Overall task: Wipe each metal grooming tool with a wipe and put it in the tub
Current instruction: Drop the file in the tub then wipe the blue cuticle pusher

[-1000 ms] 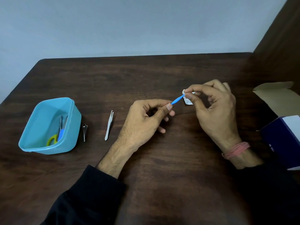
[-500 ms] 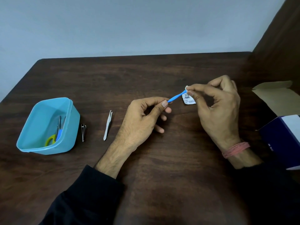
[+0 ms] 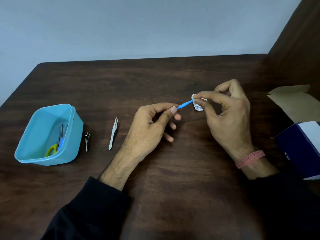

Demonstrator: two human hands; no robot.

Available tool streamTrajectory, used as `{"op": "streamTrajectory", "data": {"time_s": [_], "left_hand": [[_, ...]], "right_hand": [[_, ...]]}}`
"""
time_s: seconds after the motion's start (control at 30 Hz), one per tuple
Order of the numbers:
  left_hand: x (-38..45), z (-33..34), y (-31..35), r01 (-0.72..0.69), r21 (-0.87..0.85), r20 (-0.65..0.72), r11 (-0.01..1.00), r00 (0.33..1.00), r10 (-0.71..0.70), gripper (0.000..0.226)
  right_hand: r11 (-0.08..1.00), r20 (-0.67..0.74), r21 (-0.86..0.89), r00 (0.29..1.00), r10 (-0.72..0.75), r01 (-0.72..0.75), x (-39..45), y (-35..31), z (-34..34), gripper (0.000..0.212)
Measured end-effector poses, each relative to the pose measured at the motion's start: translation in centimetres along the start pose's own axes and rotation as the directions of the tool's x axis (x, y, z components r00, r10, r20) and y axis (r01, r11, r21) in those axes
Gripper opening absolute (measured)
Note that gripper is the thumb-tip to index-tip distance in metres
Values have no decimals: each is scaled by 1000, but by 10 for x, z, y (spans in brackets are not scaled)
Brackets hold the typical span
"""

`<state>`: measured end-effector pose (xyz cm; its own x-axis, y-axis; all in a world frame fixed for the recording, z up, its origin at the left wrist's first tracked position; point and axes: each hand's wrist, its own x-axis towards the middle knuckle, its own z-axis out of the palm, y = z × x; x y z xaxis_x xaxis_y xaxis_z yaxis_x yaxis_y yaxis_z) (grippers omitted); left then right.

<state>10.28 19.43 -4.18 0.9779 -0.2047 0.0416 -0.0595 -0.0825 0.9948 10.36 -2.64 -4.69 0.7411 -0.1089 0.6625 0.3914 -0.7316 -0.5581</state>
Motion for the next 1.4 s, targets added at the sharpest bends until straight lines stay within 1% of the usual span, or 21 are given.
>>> {"op": "streamTrajectory", "data": {"time_s": [0.07, 0.2, 0.3, 0.43, 0.57, 0.73, 0.83, 0.93, 1.07, 1.2, 1.3, 1.4], "left_hand": [[0, 0, 1, 8, -10, -7, 1000, 1000, -8, 19], [0, 0, 2, 17, -4, -3, 1000, 1000, -17, 18], [1, 0, 3, 29, -25, -13, 999, 999, -30, 19], [1, 1, 3, 31, -37, -8, 999, 999, -31, 20], [0, 1, 2, 11, 0, 0, 1000, 1000, -11, 19], [0, 2, 3, 7, -2, 6, 1000, 1000, -7, 20], [-1, 1, 3, 9, -12, -2, 1000, 1000, -9, 20], [-1, 2, 3, 15, -9, 3, 1000, 1000, -15, 20], [-1, 1, 4, 20, -12, 6, 1000, 1000, -20, 20], [-2, 2, 4, 19, -16, 10, 1000, 1000, -19, 19], [-2, 2, 5, 15, -6, 12, 1000, 1000, -15, 20], [-2, 3, 5, 14, -4, 11, 1000, 1000, -14, 19]], "right_hand": [[1000, 17, 4, 999, -31, 31, -1, 0, 1, 11], [999, -35, -6, 999, 40, -40, 1, 2, 0, 12], [999, -32, 2, 999, 34, -34, 0, 1, 0, 13], [997, -68, 24, 995, 78, -77, 1, 1, -2, 15], [999, -19, 37, 1000, 23, -23, -2, -4, 0, 12], [997, -19, 60, 999, 48, -47, 0, -3, -2, 13], [999, 0, 47, 1000, -1, 1, 0, -5, -2, 13], [999, -25, 29, 999, 22, -21, 1, -4, -3, 13], [999, 23, 37, 999, -29, 28, -1, -7, -2, 12], [998, 7, 54, 1000, 21, -21, 1, -4, -3, 13], [997, 75, 68, 996, -52, 47, -1, -7, -1, 12], [998, 42, 63, 999, -21, 19, 0, -7, -2, 12]]}}
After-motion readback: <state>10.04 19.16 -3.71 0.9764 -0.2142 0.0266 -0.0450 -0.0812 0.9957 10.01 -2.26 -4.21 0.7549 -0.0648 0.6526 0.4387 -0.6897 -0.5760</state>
